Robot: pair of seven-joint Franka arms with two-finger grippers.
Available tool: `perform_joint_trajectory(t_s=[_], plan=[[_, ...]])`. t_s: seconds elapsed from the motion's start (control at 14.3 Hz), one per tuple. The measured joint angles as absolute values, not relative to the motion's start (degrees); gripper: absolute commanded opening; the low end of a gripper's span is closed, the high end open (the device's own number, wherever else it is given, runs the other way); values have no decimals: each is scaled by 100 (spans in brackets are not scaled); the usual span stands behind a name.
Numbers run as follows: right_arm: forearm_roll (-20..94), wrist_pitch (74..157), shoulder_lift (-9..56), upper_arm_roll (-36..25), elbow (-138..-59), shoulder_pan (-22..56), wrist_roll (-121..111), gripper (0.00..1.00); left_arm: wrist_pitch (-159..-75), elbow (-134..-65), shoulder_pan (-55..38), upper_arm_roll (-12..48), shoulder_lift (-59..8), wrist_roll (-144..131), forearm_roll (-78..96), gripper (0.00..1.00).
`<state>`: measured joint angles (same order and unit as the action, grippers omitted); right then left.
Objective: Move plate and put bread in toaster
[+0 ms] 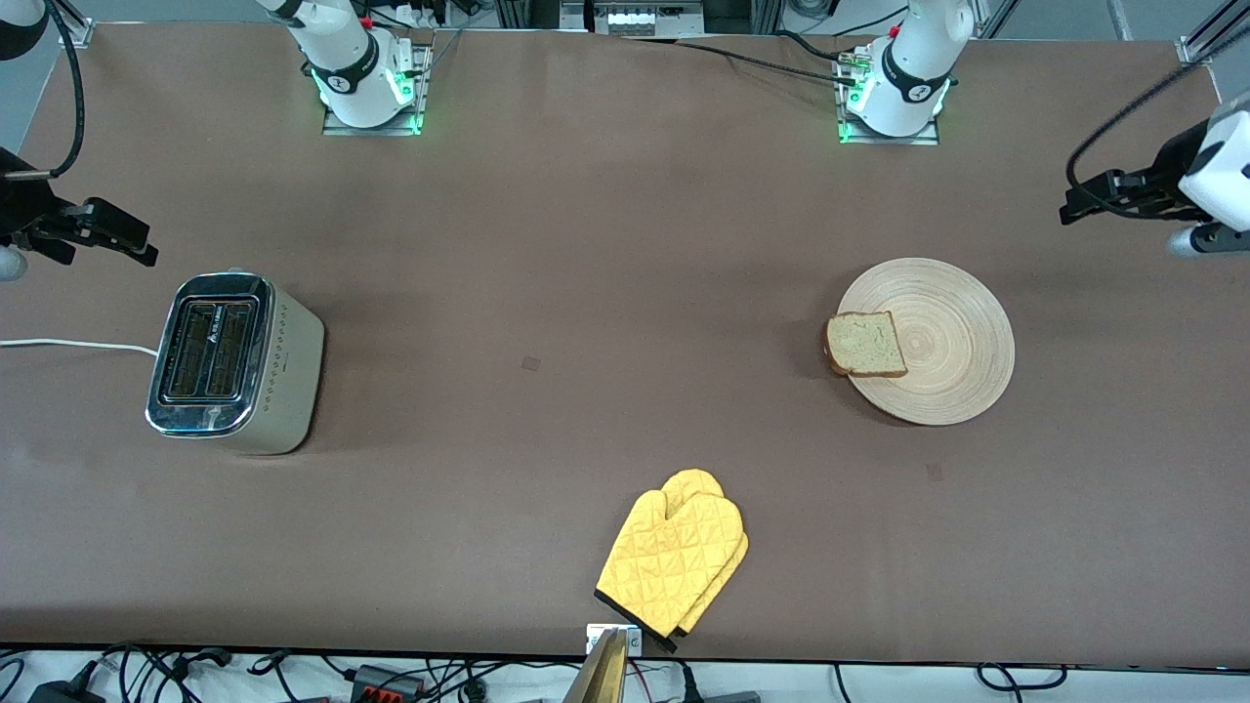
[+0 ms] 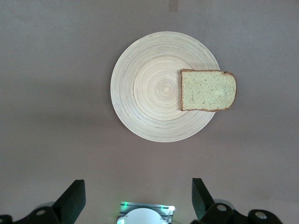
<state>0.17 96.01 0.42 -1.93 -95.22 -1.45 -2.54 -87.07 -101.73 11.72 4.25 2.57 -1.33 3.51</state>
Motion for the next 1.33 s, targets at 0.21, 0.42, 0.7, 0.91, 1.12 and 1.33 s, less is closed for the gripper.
perform_joint_trajectory(t_s=[0.21, 0.42, 0.7, 0.91, 1.12, 1.33], plan=[[18, 9602, 43, -193, -9522, -146, -254, 100, -8836, -9960, 1975, 397, -625, 618, 933, 100], [18, 9602, 54, -193, -9522, -146, -254, 100, -9145, -9500, 2364, 385, -1886, 1389, 1089, 100], [18, 9603, 64, -194, -9522, -146, -254, 100, -9692, -9348, 2673, 387, -2957, 2216, 1466, 100], [18, 9603, 68, -195, -9522, -147, -254, 100, -9711, -9325, 2760, 423, -3114, 2352, 1481, 100], [18, 9603, 80, -196, -9522, -148, -254, 100, -9131, -8960, 2710, 496, -2931, 2242, 1377, 100], [18, 9603, 95, -197, -9522, -150, -253, 100, -9083, -8977, 2756, 492, -2933, 2353, 1376, 100]])
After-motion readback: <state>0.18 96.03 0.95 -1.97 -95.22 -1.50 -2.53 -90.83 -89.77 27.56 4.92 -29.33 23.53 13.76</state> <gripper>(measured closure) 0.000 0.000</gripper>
